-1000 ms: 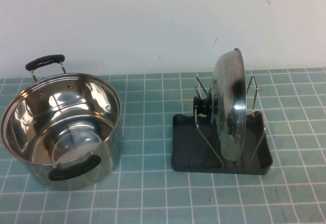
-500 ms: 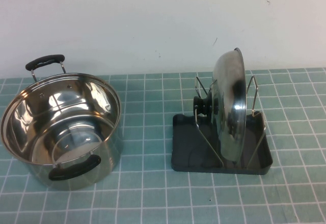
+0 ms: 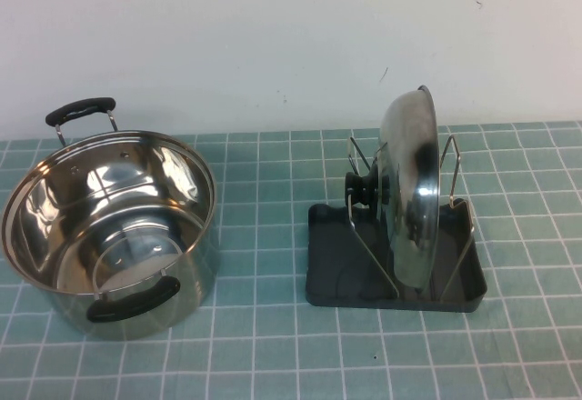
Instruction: Put pot lid on rack
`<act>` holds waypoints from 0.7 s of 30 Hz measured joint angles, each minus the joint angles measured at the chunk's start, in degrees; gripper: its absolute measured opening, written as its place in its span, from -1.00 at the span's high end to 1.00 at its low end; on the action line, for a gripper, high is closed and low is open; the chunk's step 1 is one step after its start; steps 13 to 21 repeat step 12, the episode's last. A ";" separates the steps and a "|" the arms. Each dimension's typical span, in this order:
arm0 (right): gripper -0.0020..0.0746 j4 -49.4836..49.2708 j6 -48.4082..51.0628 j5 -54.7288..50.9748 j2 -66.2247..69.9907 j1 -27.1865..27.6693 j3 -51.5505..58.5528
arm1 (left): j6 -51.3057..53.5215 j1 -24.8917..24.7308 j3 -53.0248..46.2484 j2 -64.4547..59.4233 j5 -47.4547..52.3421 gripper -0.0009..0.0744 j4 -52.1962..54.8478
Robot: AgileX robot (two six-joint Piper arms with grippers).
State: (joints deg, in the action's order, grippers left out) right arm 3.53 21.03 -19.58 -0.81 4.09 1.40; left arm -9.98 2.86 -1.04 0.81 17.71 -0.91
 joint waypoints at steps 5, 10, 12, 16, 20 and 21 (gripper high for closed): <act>0.95 0.00 -3.96 0.00 0.00 -2.20 0.00 | 0.00 0.00 0.00 0.00 0.00 0.98 0.00; 0.95 -0.28 -4.86 0.50 0.00 -2.32 0.00 | -0.15 0.00 0.00 0.00 0.00 0.98 0.00; 0.95 -0.95 -5.15 0.61 0.00 -2.32 0.00 | -0.15 0.00 0.00 0.00 0.00 0.98 0.00; 0.95 -0.95 -5.15 0.61 0.00 -2.32 0.00 | -0.15 0.00 0.00 0.00 0.00 0.98 0.00; 0.95 -0.95 -5.15 0.61 0.00 -2.32 0.00 | -0.15 0.00 0.00 0.00 0.00 0.98 0.00; 0.95 -0.95 -5.15 0.61 0.00 -2.32 0.00 | -0.15 0.00 0.00 0.00 0.00 0.98 0.00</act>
